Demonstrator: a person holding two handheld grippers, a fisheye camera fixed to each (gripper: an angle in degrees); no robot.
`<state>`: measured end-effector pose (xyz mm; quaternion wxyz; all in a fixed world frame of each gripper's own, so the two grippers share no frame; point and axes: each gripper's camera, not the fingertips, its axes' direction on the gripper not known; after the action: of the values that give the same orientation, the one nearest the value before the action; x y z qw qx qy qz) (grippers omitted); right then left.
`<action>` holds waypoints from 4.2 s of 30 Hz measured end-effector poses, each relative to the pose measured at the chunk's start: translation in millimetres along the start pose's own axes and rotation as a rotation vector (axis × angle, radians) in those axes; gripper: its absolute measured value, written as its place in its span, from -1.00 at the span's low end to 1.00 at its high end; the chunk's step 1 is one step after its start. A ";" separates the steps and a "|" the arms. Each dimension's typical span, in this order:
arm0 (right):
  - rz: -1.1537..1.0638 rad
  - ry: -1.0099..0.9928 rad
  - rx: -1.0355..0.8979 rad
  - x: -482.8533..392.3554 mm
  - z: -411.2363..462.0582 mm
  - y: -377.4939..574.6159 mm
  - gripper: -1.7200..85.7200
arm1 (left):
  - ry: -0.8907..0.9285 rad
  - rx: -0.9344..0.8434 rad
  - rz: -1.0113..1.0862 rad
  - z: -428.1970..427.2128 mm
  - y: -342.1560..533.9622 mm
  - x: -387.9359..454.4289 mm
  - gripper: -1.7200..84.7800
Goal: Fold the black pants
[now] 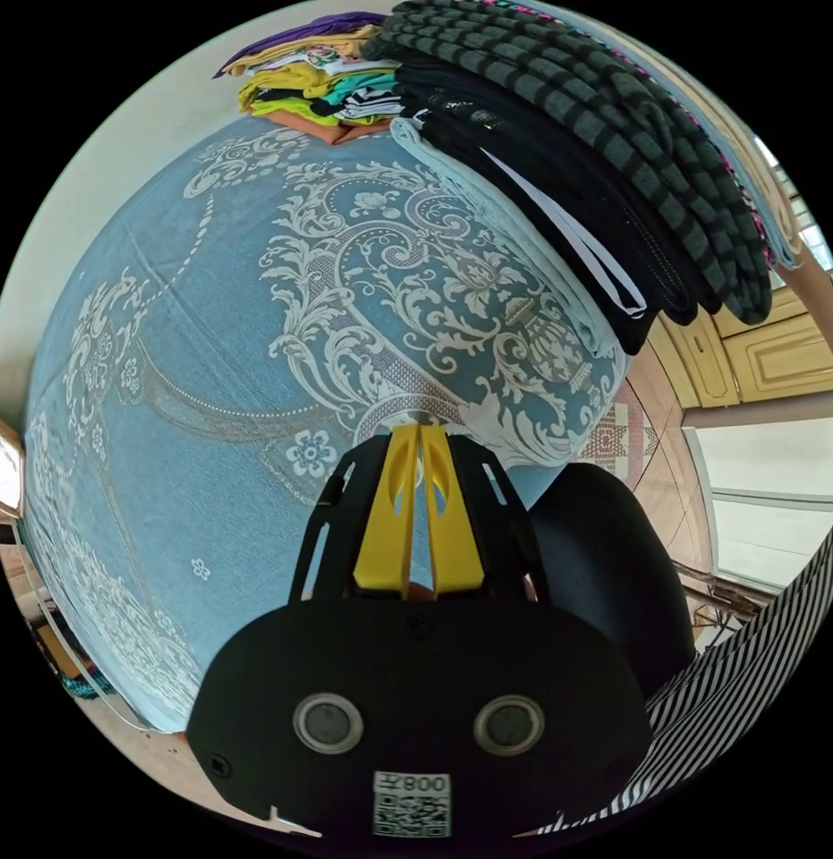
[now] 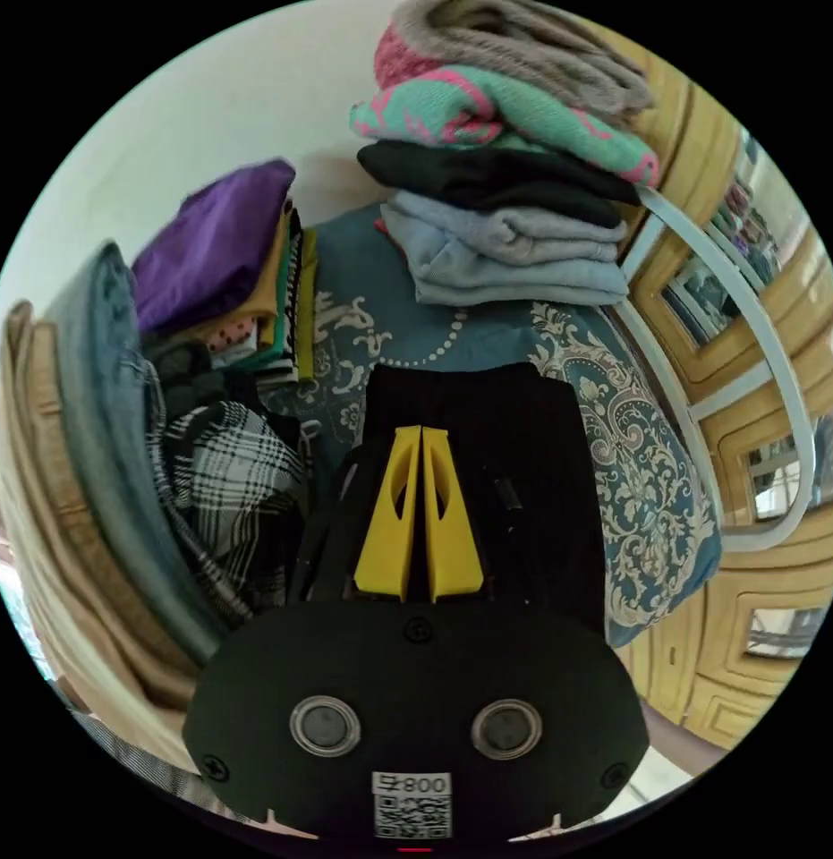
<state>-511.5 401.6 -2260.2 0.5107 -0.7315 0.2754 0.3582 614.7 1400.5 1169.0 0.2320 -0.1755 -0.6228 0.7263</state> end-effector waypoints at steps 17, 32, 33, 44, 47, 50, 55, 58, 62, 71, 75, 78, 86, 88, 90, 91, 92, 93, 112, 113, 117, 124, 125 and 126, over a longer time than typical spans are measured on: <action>0.199 -0.552 0.650 127.1 -339.1 137.4 -0.96 | 0.143 0.062 -0.040 7.8 161.1 -115.0 -0.96; -0.283 -0.637 1.059 -46.3 -713.0 194.6 -0.96 | 0.266 0.560 -0.081 -131.7 435.2 -277.9 -0.95; -0.319 -0.646 1.102 -65.6 -737.3 204.1 -0.96 | 0.269 0.591 -0.080 -139.6 460.5 -291.6 -0.95; -0.551 -0.743 1.203 -252.2 -899.8 272.9 -0.96 | 0.679 0.984 0.168 -218.7 668.1 -395.7 -0.64; -0.596 -0.811 1.155 -306.5 -911.3 276.5 -0.96 | 0.752 1.070 0.284 -241.1 726.7 -413.0 -0.62; -0.624 -0.802 1.093 -364.4 -906.4 274.0 -0.96 | 0.732 1.042 0.386 -249.9 783.0 -433.0 -0.79; -0.646 -0.852 0.942 -438.3 -869.8 250.9 -0.96 | 0.529 1.041 0.255 -230.9 918.9 -511.9 -0.92; -0.623 -0.900 0.833 -468.9 -835.3 228.2 -0.96 | 0.443 1.090 0.047 -216.7 1011.6 -580.2 -0.93; -0.608 -0.899 0.667 -506.3 -773.8 203.2 -0.96 | 0.222 1.087 -0.181 -215.0 1109.5 -637.5 -0.94; -0.340 -0.903 0.201 -546.2 -557.7 158.3 -0.97 | -0.126 0.833 -0.471 -173.7 1145.5 -736.5 -0.94; -0.168 -0.944 0.122 -554.6 -500.0 128.8 -0.96 | -0.151 0.729 -0.487 -157.0 1081.6 -795.5 -0.94; -0.164 -0.983 0.206 -572.6 -518.7 99.3 -0.96 | -0.175 0.755 -0.492 -177.4 1032.0 -833.5 -0.94; -0.333 -1.012 0.540 -643.4 -616.6 51.8 -0.96 | -0.408 0.916 -0.336 -231.3 952.7 -853.2 -0.94; -0.368 -1.034 0.544 -662.2 -605.3 60.4 -0.96 | -0.448 0.903 -0.327 -197.0 958.2 -858.5 -0.94; -0.414 -1.042 0.451 -691.6 -560.0 89.2 -0.96 | -0.424 0.862 -0.364 -148.4 972.4 -871.9 -0.94; -0.417 -1.042 0.409 -698.9 -544.2 98.6 -0.96 | -0.385 0.819 -0.406 -106.7 985.6 -884.7 -0.94; -0.412 -1.058 0.298 -714.2 -505.6 121.8 -0.96 | -0.363 0.795 -0.436 -83.1 993.3 -891.8 -0.94; -0.407 -1.067 0.164 -731.0 -461.4 147.9 -0.96 | -0.305 0.737 -0.507 -30.7 1008.9 -906.7 -0.94; -0.202 -0.342 -0.497 -836.0 -262.8 257.5 -0.93 | 0.087 0.349 -0.594 353.4 853.2 -909.2 -0.84; -0.200 -0.274 -0.462 -837.7 -267.9 249.9 -0.90 | 0.100 0.343 -0.566 361.3 832.4 -905.8 -0.84; -0.259 -0.095 -0.421 -864.8 -270.6 226.6 -0.80 | 0.137 0.282 -0.424 415.7 701.1 -882.0 -0.80; -0.467 0.054 -0.444 -948.4 -245.1 205.8 -0.80 | 0.124 0.297 -0.489 477.5 559.9 -876.4 -0.78; -0.503 0.074 -0.463 -962.7 -239.0 205.8 -0.82 | 0.121 0.300 -0.507 482.7 552.8 -878.4 -0.78; -0.531 0.083 -0.456 -974.5 -240.5 204.9 -0.83 | 0.127 0.300 -0.547 494.4 539.7 -883.8 -0.79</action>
<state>-1187.2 143.5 -1534.7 0.3978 -0.8868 0.0092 0.2351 1016.1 439.5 687.0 0.4804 -0.0101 -0.5172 0.7082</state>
